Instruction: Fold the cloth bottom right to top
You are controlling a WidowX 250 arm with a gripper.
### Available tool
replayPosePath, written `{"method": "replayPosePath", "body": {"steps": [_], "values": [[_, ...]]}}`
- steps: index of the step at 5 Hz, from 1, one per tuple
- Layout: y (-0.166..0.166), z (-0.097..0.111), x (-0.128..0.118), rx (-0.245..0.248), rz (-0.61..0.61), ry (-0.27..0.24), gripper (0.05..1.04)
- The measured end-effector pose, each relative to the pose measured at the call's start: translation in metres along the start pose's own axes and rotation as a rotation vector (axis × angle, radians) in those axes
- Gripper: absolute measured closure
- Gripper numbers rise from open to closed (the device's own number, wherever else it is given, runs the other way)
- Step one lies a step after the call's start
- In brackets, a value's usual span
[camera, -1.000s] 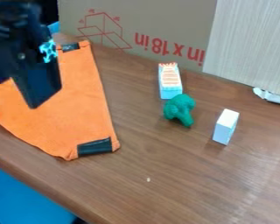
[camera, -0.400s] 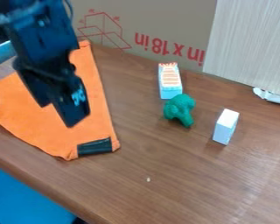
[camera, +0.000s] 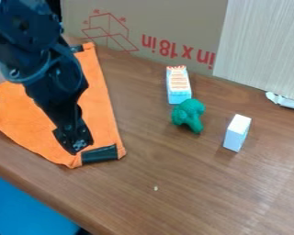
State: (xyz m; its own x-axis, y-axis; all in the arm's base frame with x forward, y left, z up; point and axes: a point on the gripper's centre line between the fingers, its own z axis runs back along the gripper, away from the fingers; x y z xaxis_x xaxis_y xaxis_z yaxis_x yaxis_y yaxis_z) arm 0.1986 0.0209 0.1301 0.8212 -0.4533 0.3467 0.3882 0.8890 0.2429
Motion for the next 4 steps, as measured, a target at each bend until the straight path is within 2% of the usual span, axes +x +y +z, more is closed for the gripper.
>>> {"method": "replayPosePath", "body": {"steps": [1, 3, 4], "values": [[0.002, -0.022, -0.006, 0.045, -0.03, -0.005, 0.084], [0.002, -0.073, -0.013, 0.06, -0.076, 0.032, 0.084], [0.004, -0.087, -0.012, 0.076, -0.084, 0.034, 0.084]]}}
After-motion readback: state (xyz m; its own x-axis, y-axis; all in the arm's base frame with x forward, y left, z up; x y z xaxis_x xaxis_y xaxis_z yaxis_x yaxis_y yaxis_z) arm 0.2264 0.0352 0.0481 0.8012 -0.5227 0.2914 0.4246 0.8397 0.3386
